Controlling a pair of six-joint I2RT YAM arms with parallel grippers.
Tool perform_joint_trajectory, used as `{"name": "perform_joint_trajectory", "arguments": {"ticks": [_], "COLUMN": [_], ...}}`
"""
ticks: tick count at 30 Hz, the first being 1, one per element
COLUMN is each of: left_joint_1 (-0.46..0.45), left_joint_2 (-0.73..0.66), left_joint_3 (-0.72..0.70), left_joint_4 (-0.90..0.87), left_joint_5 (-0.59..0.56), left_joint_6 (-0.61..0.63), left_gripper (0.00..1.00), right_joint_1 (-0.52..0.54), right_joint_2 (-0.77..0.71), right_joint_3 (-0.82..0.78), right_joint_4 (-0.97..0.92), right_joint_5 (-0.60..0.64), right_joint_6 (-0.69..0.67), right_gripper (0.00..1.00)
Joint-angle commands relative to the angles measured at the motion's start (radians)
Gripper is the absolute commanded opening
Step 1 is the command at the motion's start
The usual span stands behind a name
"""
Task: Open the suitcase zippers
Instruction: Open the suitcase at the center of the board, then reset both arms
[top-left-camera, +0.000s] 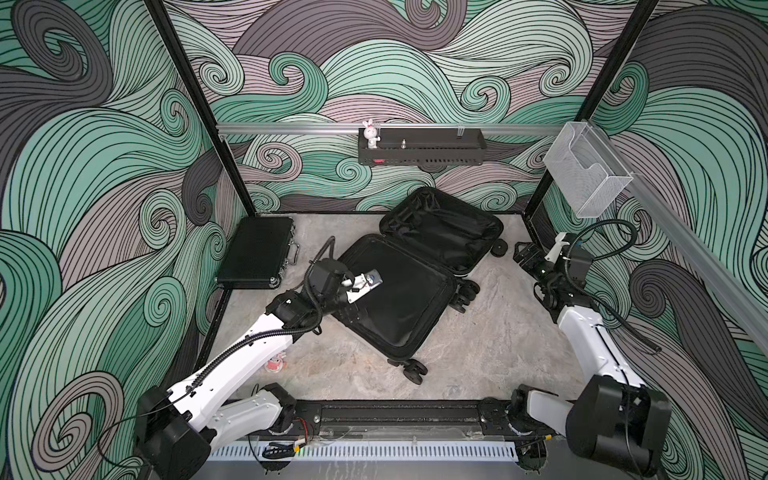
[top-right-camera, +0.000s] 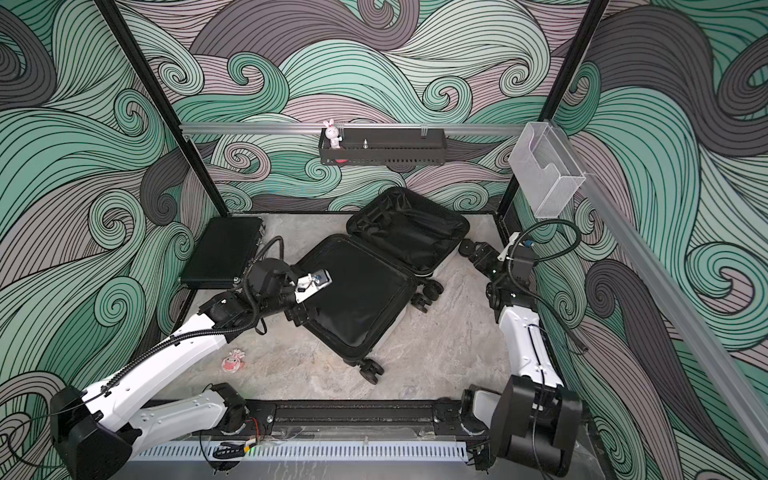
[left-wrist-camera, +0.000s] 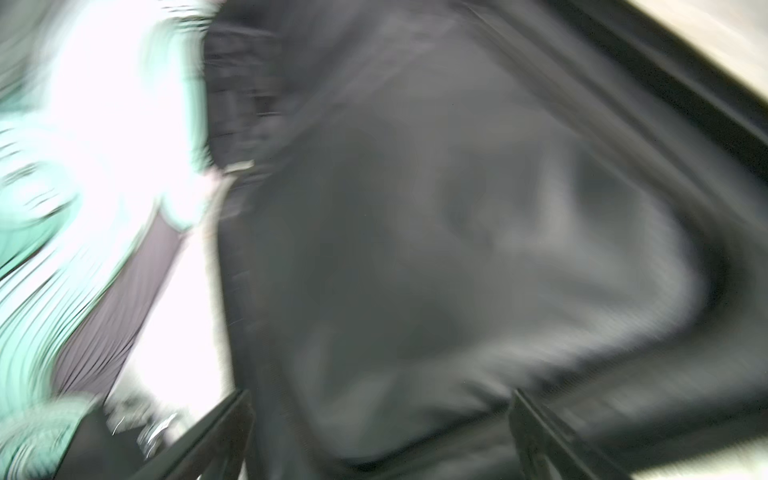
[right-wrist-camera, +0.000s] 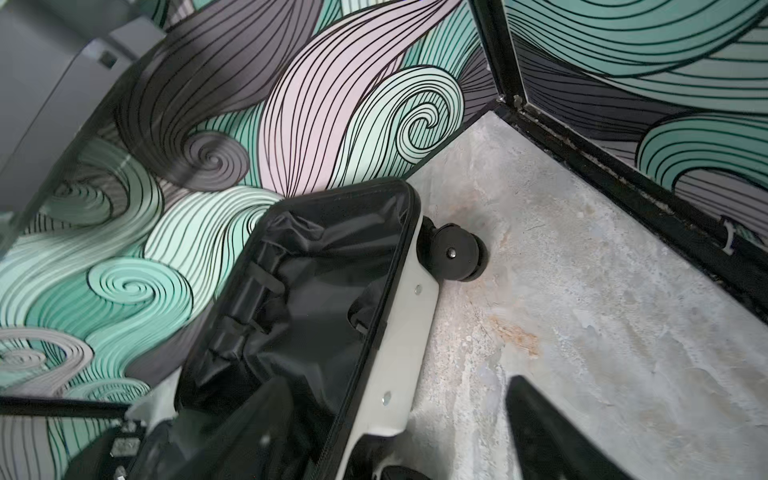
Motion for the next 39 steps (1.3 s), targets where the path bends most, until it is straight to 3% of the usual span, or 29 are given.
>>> {"name": "perform_joint_trajectory", "arguments": {"ticks": [1, 4, 10, 14, 17, 19, 21, 23, 24, 25, 27, 29, 31, 33, 39], "left_joint_1": [0.136, 0.249, 0.382, 0.398, 0.406, 0.389, 0.421, 0.492, 0.545, 0.568, 0.56, 0.56, 0.559, 0.558, 0.558], "left_joint_2": [-0.002, 0.015, -0.001, 0.054, 0.231, 0.347, 0.439, 0.437, 0.452, 0.464, 0.449, 0.449, 0.451, 0.448, 0.449], "left_joint_3": [-0.027, -0.061, -0.286, -0.47, -0.514, -0.542, -0.546, -0.528, -0.494, -0.469, -0.463, -0.468, -0.468, -0.465, -0.467], "left_joint_4": [0.164, 0.195, 0.448, 0.814, 1.003, 1.221, 1.313, 1.227, 1.159, 1.138, 1.098, 1.104, 1.11, 1.097, 1.101], "left_joint_5": [-0.169, -0.292, -0.385, -0.415, -0.423, -0.426, -0.431, -0.364, -0.347, -0.321, -0.331, -0.334, -0.334, -0.331, -0.333], "left_joint_6": [-0.311, -0.446, -0.596, -0.555, -0.496, -0.403, -0.429, -0.503, -0.595, -0.609, -0.617, -0.612, -0.613, -0.615, -0.614], "left_gripper": [0.99, 0.99, 0.99, 0.99, 0.99, 0.99, 0.99, 0.98, 0.99, 0.99, 0.99, 0.99, 0.99, 0.99, 0.99], "right_joint_1": [0.016, 0.047, 0.109, 0.125, 0.133, 0.148, 0.177, 0.212, 0.222, 0.227, 0.231, 0.235, 0.238, 0.244, 0.246], "right_joint_2": [-0.015, -0.012, 0.061, 0.142, 0.25, 0.295, 0.365, 0.36, 0.356, 0.373, 0.377, 0.426, 0.386, 0.415, 0.399], "right_joint_3": [-0.075, -0.15, -0.25, -0.312, -0.342, -0.325, -0.303, -0.278, -0.275, -0.288, -0.313, -0.361, -0.329, -0.34, -0.328], "right_joint_4": [0.01, 0.138, 0.341, 0.498, 0.668, 0.694, 0.721, 0.644, 0.641, 0.687, 0.72, 0.885, 0.748, 0.819, 0.765], "right_joint_5": [0.038, 0.058, 0.036, 0.032, 0.013, -0.012, 0.004, 0.056, 0.068, 0.072, 0.119, 0.151, 0.17, 0.178, 0.182], "right_joint_6": [-0.216, -0.3, -0.393, -0.393, -0.377, -0.407, -0.437, -0.468, -0.476, -0.479, -0.469, -0.456, -0.458, -0.458, -0.461], "right_gripper": [0.99, 0.99, 0.99, 0.99, 0.99, 0.99, 0.99, 0.99, 0.99, 0.99, 0.99, 0.99, 0.99, 0.99, 0.99]}}
